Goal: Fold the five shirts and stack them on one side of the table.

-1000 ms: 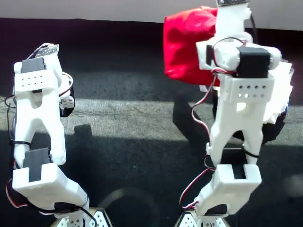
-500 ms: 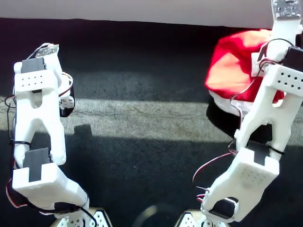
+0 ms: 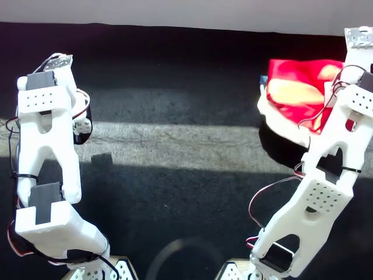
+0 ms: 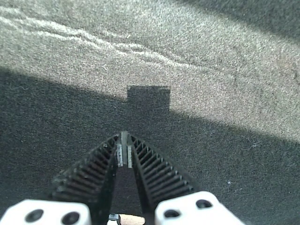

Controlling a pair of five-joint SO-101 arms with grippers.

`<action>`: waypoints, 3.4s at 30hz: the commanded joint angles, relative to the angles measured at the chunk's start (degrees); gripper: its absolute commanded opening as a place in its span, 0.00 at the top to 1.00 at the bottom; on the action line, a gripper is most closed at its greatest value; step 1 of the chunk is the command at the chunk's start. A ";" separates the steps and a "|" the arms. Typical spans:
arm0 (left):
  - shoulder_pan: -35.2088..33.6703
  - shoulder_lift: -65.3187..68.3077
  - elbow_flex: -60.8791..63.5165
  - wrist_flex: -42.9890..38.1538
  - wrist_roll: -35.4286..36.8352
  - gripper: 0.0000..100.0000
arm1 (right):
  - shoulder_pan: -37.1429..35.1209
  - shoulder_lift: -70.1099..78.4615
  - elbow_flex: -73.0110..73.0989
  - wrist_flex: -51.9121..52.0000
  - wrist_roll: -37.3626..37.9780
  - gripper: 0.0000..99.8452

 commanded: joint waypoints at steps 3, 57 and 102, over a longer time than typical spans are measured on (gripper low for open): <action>0.22 -2.59 -2.33 -0.18 -0.26 0.99 | 1.89 -2.68 -8.48 -0.57 -5.27 0.77; 2.07 -110.11 97.10 -10.90 -17.41 0.99 | -23.87 -135.87 155.65 -15.16 -24.70 0.98; 9.54 -110.11 101.14 -12.31 -17.67 0.99 | -23.78 -141.85 155.21 -5.85 -24.79 0.99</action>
